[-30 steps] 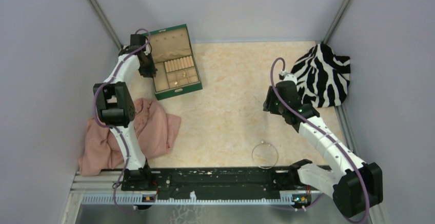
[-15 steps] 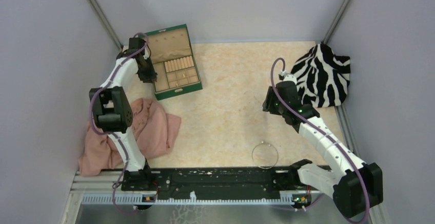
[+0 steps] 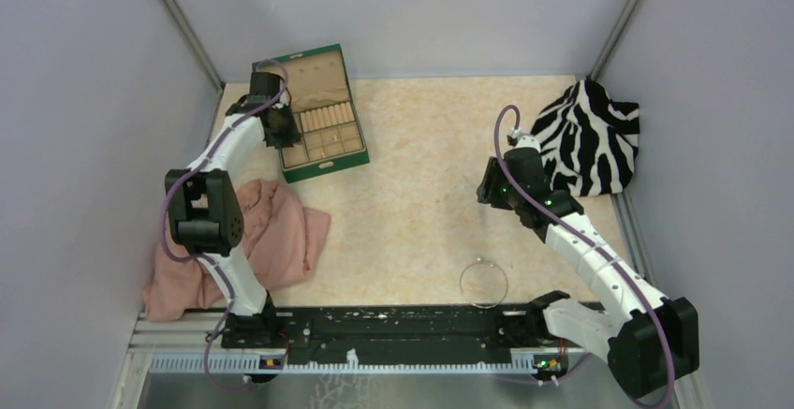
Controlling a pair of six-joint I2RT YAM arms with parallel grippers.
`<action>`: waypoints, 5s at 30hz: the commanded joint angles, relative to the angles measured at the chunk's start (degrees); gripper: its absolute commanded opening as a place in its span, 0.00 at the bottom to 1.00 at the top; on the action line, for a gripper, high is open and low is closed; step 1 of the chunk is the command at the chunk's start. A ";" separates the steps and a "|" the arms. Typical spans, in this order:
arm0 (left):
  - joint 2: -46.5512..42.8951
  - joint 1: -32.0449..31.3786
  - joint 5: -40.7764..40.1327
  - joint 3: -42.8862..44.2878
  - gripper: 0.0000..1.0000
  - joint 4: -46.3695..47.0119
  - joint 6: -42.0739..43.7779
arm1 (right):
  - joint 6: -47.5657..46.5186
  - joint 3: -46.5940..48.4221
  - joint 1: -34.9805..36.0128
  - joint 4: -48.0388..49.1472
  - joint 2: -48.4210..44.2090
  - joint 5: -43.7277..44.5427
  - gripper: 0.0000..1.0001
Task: Organize the mixed jewelry
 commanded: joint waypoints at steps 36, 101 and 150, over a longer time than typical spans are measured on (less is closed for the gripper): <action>12.02 -4.71 -7.54 13.83 0.00 -1.90 -1.66 | 1.37 0.00 -0.43 1.04 -2.01 1.41 0.46; -5.97 4.55 -2.51 -12.33 0.72 11.59 3.02 | 0.94 -0.12 -0.42 4.03 0.51 -1.52 0.46; -7.56 -14.94 11.62 -22.53 0.00 18.34 -16.15 | 18.53 -7.06 7.35 -18.63 0.98 -1.07 0.42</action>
